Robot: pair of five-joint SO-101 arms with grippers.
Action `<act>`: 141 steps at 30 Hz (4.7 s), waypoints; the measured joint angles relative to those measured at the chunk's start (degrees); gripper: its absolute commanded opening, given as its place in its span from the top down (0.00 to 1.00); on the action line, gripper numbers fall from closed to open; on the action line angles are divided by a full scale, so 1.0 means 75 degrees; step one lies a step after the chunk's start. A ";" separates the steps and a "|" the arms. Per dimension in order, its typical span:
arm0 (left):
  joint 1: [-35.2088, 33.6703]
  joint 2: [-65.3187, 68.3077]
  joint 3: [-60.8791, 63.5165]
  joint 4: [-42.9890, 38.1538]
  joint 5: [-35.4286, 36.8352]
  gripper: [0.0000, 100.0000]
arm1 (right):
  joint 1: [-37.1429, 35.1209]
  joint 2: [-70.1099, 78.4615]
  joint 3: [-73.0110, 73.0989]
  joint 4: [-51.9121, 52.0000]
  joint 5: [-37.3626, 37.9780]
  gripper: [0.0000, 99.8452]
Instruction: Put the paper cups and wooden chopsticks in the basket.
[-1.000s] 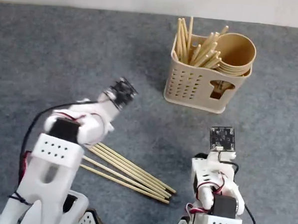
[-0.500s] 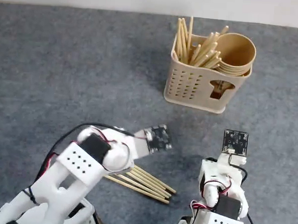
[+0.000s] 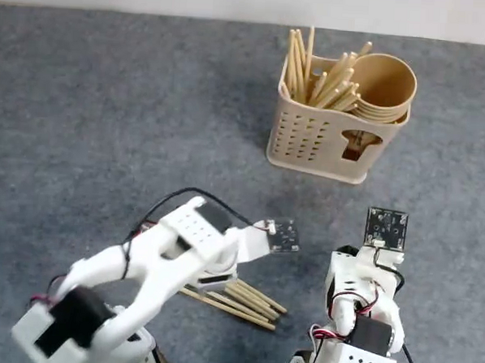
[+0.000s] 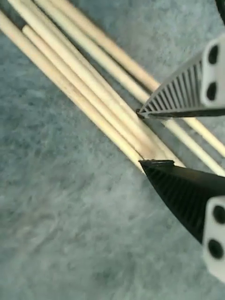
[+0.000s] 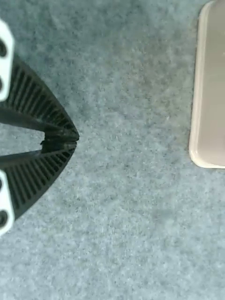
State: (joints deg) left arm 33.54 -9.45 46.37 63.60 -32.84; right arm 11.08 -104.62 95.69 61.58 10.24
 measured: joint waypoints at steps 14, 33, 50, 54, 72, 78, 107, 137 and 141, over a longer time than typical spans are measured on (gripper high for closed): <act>0.0059 0.1114 -0.0973 0.0000 -0.0047 0.99 | 0.0000 0.0000 0.0000 -0.0012 0.0000 0.99; -0.1348 0.1231 -0.3821 0.2145 0.0000 0.99 | 0.0000 0.0000 0.0000 -0.0012 0.0000 0.99; -0.1407 0.1231 -0.8733 0.4829 0.0949 0.99 | 0.0000 0.0000 0.0000 -0.0012 0.0000 0.99; -0.1383 0.1231 -0.9729 0.4853 0.1078 0.99 | 0.0000 0.0000 0.0000 -0.0012 0.0000 0.99; -0.0797 0.1301 -1.2777 0.1770 0.4630 0.99 | 0.0000 0.0000 0.0000 -0.0012 0.0000 0.99; -0.0832 0.1395 -1.2777 -0.0047 0.5451 0.99 | 0.0000 0.0000 0.0000 -0.0012 0.0000 0.99; -0.0832 0.4208 -1.2179 -0.2860 0.5873 0.87 | 0.0000 0.0000 0.0000 -0.0012 0.0000 0.99; -0.0891 0.1735 -1.2179 0.3411 0.4243 0.87 | 0.0023 0.0000 0.0000 -0.0012 0.0000 0.99; -0.0879 0.1418 -1.2179 0.4173 0.3376 0.87 | 0.0023 0.0000 0.0000 -0.0012 0.0000 0.99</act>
State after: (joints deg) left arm 26.95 1.19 -44.97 94.90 -7.52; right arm 11.25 -104.62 95.69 61.49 10.24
